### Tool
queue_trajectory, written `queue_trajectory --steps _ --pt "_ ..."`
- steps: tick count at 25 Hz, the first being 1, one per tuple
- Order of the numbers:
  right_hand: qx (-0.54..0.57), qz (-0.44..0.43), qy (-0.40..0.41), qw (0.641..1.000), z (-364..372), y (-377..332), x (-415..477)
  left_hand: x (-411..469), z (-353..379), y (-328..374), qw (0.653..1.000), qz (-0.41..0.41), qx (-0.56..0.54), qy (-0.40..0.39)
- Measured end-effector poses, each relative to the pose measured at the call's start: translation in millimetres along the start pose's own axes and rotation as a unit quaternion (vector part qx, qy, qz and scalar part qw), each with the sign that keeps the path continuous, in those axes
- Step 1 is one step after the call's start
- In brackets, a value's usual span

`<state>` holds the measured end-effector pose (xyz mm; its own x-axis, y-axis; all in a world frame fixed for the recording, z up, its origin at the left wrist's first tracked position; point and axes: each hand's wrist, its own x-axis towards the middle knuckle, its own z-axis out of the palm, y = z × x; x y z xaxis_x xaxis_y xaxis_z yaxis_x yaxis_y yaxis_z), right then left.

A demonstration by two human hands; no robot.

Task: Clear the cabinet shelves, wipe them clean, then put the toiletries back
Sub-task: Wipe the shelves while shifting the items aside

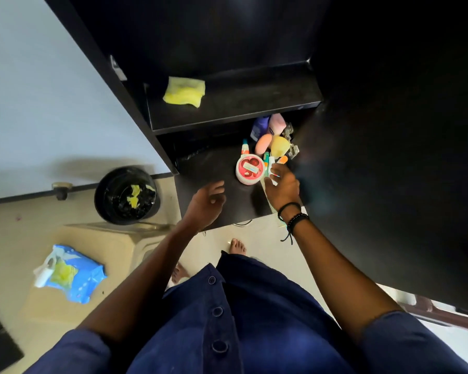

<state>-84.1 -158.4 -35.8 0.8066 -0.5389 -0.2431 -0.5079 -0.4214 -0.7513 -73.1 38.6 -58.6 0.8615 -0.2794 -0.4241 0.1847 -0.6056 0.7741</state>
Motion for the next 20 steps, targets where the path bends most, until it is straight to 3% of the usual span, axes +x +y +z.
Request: queue_trajectory --steps 7,11,17,20 --pt "0.059 -0.214 0.039 0.974 18.7 -90.8 -36.4 -26.2 -48.5 18.0 0.991 0.064 -0.034 0.109" --pt "-0.021 -0.357 0.063 0.932 30.2 -152.9 -29.5 -37.4 -68.7 20.4 0.985 0.087 -0.049 0.141" --pt "-0.211 -0.355 -0.012 0.911 50.8 -199.0 7.8 -47.2 -90.0 28.7 0.977 0.111 -0.025 0.178" --pt "-0.278 -0.354 -0.009 0.893 53.2 -200.3 12.3 -47.0 -97.2 30.0 0.972 0.131 -0.049 0.189"
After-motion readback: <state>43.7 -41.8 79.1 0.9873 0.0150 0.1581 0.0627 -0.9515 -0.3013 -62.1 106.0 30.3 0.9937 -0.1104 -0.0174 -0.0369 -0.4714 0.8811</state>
